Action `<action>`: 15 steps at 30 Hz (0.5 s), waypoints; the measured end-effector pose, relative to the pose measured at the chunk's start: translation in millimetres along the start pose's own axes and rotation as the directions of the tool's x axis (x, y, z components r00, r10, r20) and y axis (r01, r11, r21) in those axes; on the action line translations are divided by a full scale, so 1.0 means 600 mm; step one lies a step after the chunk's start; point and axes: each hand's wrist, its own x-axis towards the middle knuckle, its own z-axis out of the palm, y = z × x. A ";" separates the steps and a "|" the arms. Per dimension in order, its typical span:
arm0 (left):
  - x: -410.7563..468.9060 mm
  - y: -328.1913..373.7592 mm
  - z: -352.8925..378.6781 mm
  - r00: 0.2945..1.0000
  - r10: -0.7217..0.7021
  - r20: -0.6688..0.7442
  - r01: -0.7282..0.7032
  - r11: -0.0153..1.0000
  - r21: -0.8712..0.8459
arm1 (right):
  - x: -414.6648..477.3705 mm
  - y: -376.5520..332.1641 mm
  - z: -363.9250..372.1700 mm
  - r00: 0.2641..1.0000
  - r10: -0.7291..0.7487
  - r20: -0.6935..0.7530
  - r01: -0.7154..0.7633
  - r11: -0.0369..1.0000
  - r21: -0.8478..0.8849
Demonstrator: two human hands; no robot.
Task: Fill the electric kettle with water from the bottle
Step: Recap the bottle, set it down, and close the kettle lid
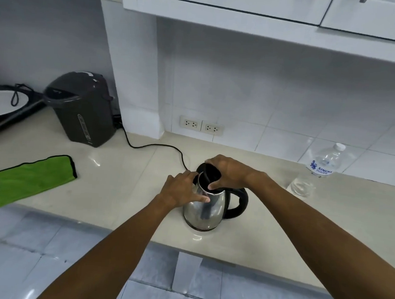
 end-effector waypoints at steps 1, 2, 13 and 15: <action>-0.002 -0.001 0.002 1.000 0.002 -0.010 -0.002 1.000 -0.017 | 0.003 0.000 0.003 1.000 -0.008 0.004 0.008 1.000 -0.004; -0.003 -0.002 0.003 1.000 0.003 -0.019 -0.004 0.999 -0.034 | 0.006 -0.001 0.005 1.000 -0.015 0.008 0.015 1.000 -0.005; -0.002 -0.002 0.005 0.999 0.005 -0.037 -0.006 1.000 -0.025 | 0.024 -0.003 0.030 0.999 -0.009 0.038 0.010 0.999 -0.038; -0.001 -0.003 0.006 0.999 0.010 -0.039 -0.011 1.000 -0.024 | 0.027 -0.003 0.031 0.999 0.002 0.032 -0.001 0.999 -0.038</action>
